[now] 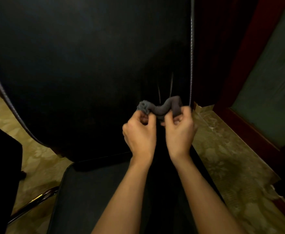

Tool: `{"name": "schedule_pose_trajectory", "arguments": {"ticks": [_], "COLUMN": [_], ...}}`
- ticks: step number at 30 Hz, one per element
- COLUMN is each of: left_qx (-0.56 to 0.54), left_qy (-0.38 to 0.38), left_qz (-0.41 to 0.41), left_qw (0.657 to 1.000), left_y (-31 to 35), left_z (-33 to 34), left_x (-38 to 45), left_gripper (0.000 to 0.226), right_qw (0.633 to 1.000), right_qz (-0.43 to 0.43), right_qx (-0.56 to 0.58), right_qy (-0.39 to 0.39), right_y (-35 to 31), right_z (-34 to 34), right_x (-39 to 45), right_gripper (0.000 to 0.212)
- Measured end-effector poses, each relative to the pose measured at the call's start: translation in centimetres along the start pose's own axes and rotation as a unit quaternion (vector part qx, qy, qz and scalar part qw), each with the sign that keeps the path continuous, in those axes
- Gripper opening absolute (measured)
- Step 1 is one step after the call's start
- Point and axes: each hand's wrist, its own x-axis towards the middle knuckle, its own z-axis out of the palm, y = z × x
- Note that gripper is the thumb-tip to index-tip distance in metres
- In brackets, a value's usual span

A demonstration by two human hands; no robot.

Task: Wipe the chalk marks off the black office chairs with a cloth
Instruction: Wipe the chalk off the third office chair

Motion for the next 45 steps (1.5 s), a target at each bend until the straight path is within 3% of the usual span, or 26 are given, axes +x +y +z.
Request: {"name": "schedule_pose_trajectory", "arguments": {"ticks": [3, 5, 10, 14, 16, 18, 21, 23, 27, 30, 32, 33, 36, 39, 45], "left_qx": [-0.005, -0.025, 0.038, 0.194, 0.236, 0.202, 0.085, 0.016, 0.051, 0.155, 0.219, 0.244, 0.284, 0.347, 0.364], "left_qy": [-0.049, -0.055, 0.009, -0.053, -0.077, -0.076, -0.041, -0.038, -0.054, -0.063, -0.040, -0.017, 0.030, 0.027, 0.028], "left_qz": [-0.091, -0.101, 0.099, 0.134, 0.117, 0.117, 0.233, 0.298, 0.388, 0.421, 0.439, 0.455, 0.532, 0.570, 0.575], "left_qw": [0.995, 0.993, 0.994, 0.970, 0.962, 0.969, 0.968, 0.954, 0.919, 0.891, 0.871, 0.856, 0.797, 0.744, 0.732], "left_y": [-2.5, -2.4, 2.9, 3.4, 2.2, 1.7, 1.9, 1.8, 0.0, -0.2, 0.3, 0.6, 1.3, 1.2, 3.1], "left_z": [0.6, 0.5, -0.6, -1.1, -1.6, -2.0, -1.9, -1.8, -2.1, -2.3, -2.4, -2.4, -1.9, -1.5, -1.7], "left_x": [-1.9, -2.2, 0.8, 2.5, 2.2, 1.8, 1.3, 1.4, 2.6, 3.3, 3.6, 3.7, 3.9, 4.7, 7.0], "left_gripper": [0.020, 0.021, 0.018, 0.026, 0.033, 0.039, 0.031, 0.019, 0.028, 0.034, 0.036, 0.034, 0.025, 0.033, 0.018], "right_qw": [0.997, 0.995, 0.999, 0.997, 0.999, 0.979, 0.902, 0.870, 0.935, 0.989, 0.967, 0.951, 0.933, 0.924, 0.909], "right_qz": [0.069, 0.086, -0.034, -0.067, -0.004, 0.119, 0.254, 0.263, 0.141, -0.073, -0.237, -0.272, -0.288, -0.300, -0.346], "right_qx": [0.002, 0.007, 0.027, -0.013, 0.043, 0.159, 0.346, 0.415, 0.314, 0.097, -0.076, -0.137, -0.215, -0.234, -0.230], "right_qy": [-0.038, -0.048, 0.031, 0.029, -0.003, -0.032, -0.034, -0.034, -0.089, -0.084, -0.052, -0.043, -0.024, -0.030, -0.034], "right_y": [2.4, 2.7, -0.9, -1.2, -0.8, -1.6, -3.8, -4.3, -2.5, -0.6, 0.2, 0.5, 0.9, 1.2, -0.6], "right_z": [0.3, 0.0, -1.1, -1.3, -1.2, -1.6, -2.7, -3.2, -3.6, -3.9, -4.2, -4.3, -4.2, -3.7, -3.8], "right_x": [-2.4, -2.5, 1.1, 2.0, 1.3, 1.2, 2.0, 1.8, 0.7, 0.9, 1.5, 1.9, 2.8, 3.1, 5.2], "right_gripper": [0.018, 0.018, 0.015, 0.011, 0.014, 0.017, 0.017, 0.024, 0.017, 0.022, 0.031, 0.034, 0.041, 0.041, 0.024]}}
